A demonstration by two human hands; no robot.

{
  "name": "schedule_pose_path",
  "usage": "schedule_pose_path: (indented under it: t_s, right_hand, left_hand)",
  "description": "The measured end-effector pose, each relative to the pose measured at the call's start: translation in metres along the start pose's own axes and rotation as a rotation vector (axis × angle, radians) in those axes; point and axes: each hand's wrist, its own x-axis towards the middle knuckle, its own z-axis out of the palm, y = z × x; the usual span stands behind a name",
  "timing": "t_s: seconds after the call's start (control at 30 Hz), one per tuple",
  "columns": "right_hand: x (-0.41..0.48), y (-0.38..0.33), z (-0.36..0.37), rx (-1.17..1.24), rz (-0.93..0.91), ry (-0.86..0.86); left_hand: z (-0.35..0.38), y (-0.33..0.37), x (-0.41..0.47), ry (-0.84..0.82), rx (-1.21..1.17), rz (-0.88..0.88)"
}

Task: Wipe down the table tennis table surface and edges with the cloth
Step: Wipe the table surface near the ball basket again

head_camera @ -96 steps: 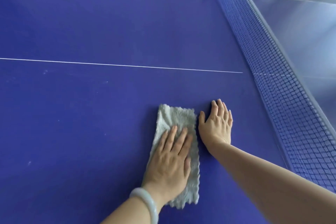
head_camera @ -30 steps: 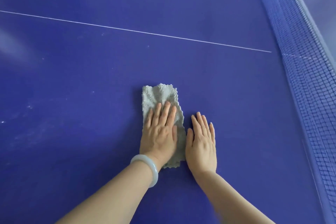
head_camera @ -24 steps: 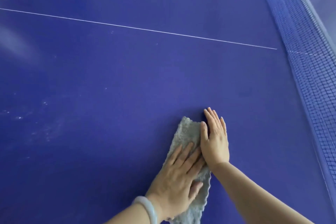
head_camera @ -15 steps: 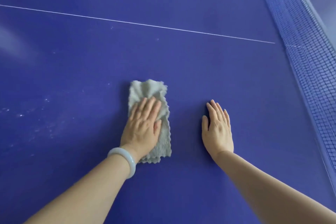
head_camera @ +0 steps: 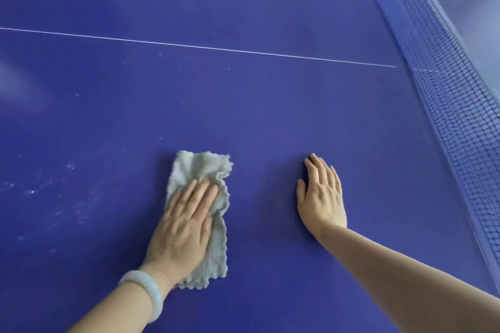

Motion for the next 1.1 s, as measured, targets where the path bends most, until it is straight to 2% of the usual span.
schedule_pose_path:
  t_s: [0.1, 0.17, 0.23, 0.3, 0.37, 0.43, 0.5, 0.57, 0.67, 0.9, 1.1]
  right_hand:
    - [0.001, -0.002, 0.003, -0.019, 0.007, -0.007]
    - [-0.001, -0.002, 0.003, -0.038, 0.012, -0.008]
    - [0.0, -0.003, 0.001, -0.044, 0.019, -0.01]
    - [0.002, -0.004, 0.001, -0.042, 0.016, -0.022]
    - [0.003, -0.004, 0.0, -0.031, 0.016, -0.024]
    - [0.002, -0.003, -0.001, -0.034, 0.017, -0.023]
    - [0.001, -0.002, -0.001, -0.04, 0.016, -0.022]
    - [0.002, -0.002, -0.001, -0.032, 0.017, -0.011]
    - [0.007, -0.004, -0.002, -0.048, 0.005, 0.009]
    - [0.003, -0.018, -0.001, -0.205, 0.043, -0.083]
    - [-0.04, -0.095, 0.032, -0.084, -0.043, -0.068]
  left_hand:
    - [-0.004, -0.011, 0.002, 0.006, -0.024, -0.392]
    - [-0.003, 0.027, 0.007, 0.005, -0.079, -0.504]
    - [0.002, 0.074, 0.01, 0.022, -0.123, -0.386]
    - [0.005, 0.108, 0.007, -0.02, -0.126, -0.157]
    - [0.005, 0.114, 0.004, -0.05, -0.119, 0.028]
    - [0.002, 0.09, 0.002, -0.05, -0.111, 0.132]
    - [0.0, 0.048, 0.0, -0.041, -0.116, 0.075]
    - [-0.003, 0.004, -0.003, -0.028, -0.112, -0.101]
    - [-0.007, -0.018, -0.005, -0.019, -0.109, -0.254]
    - [-0.006, -0.015, -0.007, -0.031, -0.14, -0.271]
    - [-0.005, -0.014, -0.009, -0.015, -0.129, -0.269]
